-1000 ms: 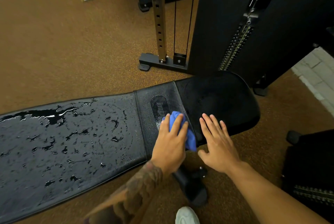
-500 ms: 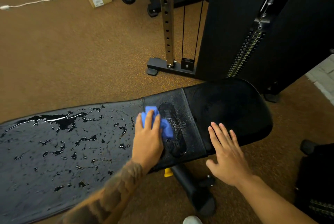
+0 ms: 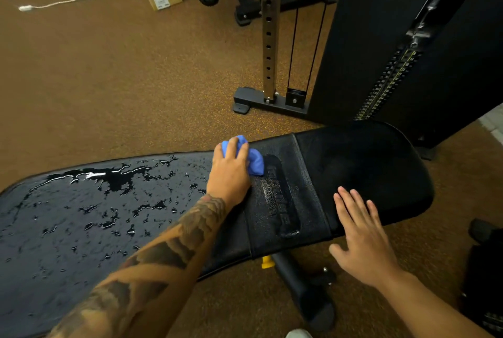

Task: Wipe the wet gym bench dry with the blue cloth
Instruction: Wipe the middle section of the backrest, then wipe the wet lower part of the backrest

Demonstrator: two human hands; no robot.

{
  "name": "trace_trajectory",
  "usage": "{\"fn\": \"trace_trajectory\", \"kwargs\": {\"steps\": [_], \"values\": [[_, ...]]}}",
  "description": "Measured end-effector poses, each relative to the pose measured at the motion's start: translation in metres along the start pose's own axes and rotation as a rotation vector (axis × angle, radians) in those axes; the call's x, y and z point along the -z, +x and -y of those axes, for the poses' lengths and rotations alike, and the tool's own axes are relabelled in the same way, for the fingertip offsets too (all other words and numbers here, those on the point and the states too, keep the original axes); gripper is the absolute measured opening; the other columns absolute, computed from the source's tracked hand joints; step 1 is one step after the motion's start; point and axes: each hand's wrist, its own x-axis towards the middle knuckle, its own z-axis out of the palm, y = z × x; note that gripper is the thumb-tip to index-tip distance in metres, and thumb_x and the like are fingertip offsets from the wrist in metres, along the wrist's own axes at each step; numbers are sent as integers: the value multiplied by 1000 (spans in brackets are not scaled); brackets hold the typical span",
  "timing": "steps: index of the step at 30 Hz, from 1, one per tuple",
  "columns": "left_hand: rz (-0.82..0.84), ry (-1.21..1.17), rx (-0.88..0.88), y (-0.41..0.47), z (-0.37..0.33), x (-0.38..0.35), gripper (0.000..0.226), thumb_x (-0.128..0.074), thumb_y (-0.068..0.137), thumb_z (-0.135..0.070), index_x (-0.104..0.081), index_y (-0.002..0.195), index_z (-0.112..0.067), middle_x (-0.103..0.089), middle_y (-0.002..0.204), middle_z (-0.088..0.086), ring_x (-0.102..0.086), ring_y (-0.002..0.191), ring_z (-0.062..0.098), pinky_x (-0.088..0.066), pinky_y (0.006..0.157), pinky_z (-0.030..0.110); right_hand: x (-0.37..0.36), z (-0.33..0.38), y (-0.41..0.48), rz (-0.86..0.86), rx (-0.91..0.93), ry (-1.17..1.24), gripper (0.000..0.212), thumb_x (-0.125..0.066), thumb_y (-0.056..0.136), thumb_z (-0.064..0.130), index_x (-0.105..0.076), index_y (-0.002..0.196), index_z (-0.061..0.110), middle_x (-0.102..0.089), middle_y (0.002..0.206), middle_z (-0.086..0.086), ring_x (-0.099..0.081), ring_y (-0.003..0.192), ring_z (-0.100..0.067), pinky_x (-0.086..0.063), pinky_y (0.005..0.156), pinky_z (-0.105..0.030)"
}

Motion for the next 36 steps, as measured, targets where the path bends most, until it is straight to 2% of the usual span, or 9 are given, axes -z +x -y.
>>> {"fn": "trace_trajectory", "kwargs": {"steps": [3, 6, 9, 12, 15, 18, 22, 27, 36], "values": [[-38, -34, -10, -31, 9, -1, 50, -51, 82, -4, -50, 132, -1, -40, 141, 27, -41, 113, 56, -38, 101, 58, 0, 0, -1, 13, -3, -5, 99, -59, 72, 40, -6, 152, 15, 2, 160, 0, 9, 147, -18, -4, 119, -46], [-65, -67, -89, -65, 1, -2, 46, -55, 85, -7, -52, 130, -3, -42, 142, 22, -41, 118, 54, -39, 103, 57, 0, -1, 1, 13, -10, 3, 98, -56, 71, 41, -6, 152, 16, 2, 160, 0, 10, 147, -16, -2, 119, -45], [-111, -92, 18, -92, 6, -4, 41, -48, 90, -13, -54, 129, -1, -43, 143, 23, -41, 119, 56, -39, 102, 59, -2, -3, 1, 21, -1, 10, 100, -63, 72, 39, -7, 152, 16, 1, 160, 0, 8, 147, -17, -5, 119, -47], [-47, -37, 28, -108, 15, -9, 50, -34, 89, -15, -50, 134, -1, -37, 148, 23, -34, 126, 58, -34, 105, 61, -2, -4, 1, 12, 3, 17, 93, -55, 74, 39, -8, 151, 17, -2, 160, 0, 6, 147, -16, -8, 118, -49], [6, -121, 28, -110, 15, -6, 57, -33, 89, -26, -42, 143, -9, -26, 156, 14, -20, 140, 50, -26, 112, 58, -2, 5, 3, -51, -51, 115, 80, -44, 80, 42, -13, 150, 18, -8, 160, 1, 3, 146, -13, -9, 118, -51], [-4, -334, 59, -111, 22, 2, 63, -38, 92, -37, -26, 151, -19, -7, 161, -3, -1, 148, 29, -12, 120, 44, 4, 40, 9, -154, -55, 199, 77, -35, 83, 53, -19, 150, 18, -12, 159, 2, -4, 147, -14, -7, 118, -48], [-68, -465, 47, -117, 41, 15, 69, -36, 90, -49, -19, 152, -23, -3, 161, -10, 5, 148, 14, -7, 120, 35, 13, 125, 33, -229, 169, 280, 79, -45, 84, 56, -26, 149, 17, -19, 158, -1, -11, 146, -16, -13, 117, -45], [-118, -467, 113, -126, 72, 23, 72, -35, 89, -52, -16, 151, -20, -4, 159, -10, 5, 148, 10, -9, 121, 37, 4, 196, 63, -161, 341, 266, 80, -50, 84, 55, -23, 150, 18, -17, 159, -1, -7, 147, -17, -17, 117, -44], [-40, -280, 150, -143, 119, 24, 75, -27, 90, -59, -16, 153, -20, -2, 161, -7, 4, 148, 18, -8, 120, 39, -15, 225, 78, -111, 264, 147, 80, -44, 86, 54, -13, 152, 22, -12, 160, -3, -2, 147, -20, -20, 116, -46]]}}
